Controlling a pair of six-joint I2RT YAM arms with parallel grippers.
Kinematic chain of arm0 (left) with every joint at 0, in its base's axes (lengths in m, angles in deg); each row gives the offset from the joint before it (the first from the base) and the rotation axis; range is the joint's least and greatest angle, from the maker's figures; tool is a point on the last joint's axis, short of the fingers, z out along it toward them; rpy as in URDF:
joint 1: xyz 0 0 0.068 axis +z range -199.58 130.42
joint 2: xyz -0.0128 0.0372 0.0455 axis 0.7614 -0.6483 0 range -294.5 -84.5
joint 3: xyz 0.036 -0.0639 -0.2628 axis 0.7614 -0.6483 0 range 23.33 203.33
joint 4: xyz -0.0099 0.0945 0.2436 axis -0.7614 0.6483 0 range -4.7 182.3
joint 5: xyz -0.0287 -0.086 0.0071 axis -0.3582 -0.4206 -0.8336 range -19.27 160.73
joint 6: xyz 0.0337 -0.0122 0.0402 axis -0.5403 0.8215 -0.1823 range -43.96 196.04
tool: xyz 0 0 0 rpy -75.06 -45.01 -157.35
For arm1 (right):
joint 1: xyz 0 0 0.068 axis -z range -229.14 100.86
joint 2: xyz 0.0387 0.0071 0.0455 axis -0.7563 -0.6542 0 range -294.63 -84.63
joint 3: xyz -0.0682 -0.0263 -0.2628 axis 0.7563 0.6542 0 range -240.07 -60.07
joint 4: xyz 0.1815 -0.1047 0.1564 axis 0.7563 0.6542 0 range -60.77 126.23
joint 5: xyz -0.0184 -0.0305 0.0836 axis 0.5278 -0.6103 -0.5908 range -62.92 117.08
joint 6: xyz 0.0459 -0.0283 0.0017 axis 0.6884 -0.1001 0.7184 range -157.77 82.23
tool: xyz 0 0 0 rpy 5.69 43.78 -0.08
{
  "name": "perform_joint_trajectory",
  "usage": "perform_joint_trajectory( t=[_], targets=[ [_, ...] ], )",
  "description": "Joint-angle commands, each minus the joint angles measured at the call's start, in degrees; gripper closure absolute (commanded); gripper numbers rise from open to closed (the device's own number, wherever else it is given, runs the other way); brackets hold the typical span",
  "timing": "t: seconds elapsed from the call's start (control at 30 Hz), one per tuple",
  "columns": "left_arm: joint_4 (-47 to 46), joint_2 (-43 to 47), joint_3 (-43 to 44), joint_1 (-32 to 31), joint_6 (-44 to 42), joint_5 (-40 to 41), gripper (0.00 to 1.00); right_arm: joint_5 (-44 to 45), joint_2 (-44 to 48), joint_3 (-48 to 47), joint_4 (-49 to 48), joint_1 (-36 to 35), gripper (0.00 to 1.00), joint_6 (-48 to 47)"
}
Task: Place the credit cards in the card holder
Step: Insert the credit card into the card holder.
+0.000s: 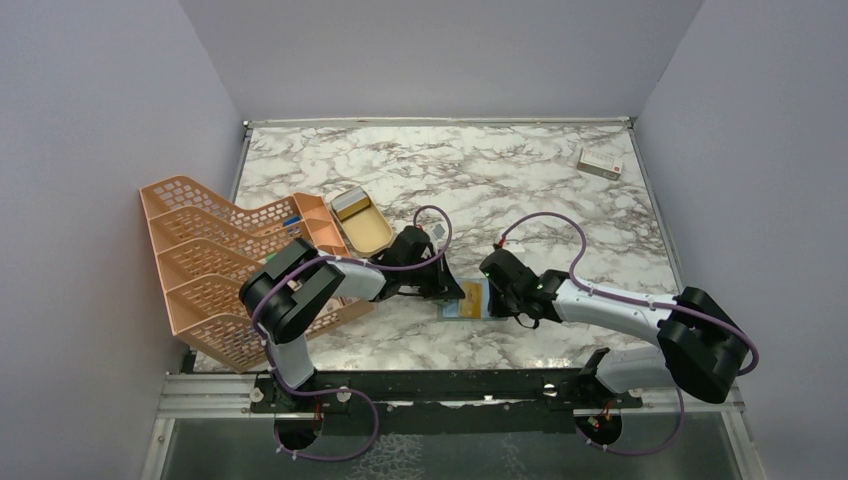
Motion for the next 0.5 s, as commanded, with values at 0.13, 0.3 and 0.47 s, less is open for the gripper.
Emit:
perform_joint_trajectory(
  t=[0.13, 0.3, 0.47],
  targets=[
    [2.06, -1.39, 0.47, -0.70, -2.34, 5.06, 1.00, 5.50, 3.23, -2.43, 4.30, -0.31, 0.71, 0.75],
    [2.33, -1.12, 0.69, -0.84, -2.62, 5.81, 1.00, 7.46, 2.30, -3.15, 6.53, 0.68, 0.63, 1.97],
    [2.37, -0.95, 0.69, -1.08, -2.49, 6.37, 1.00, 5.78, 1.58, -1.97, 4.50, 2.15, 0.63, 1.32]
  ],
)
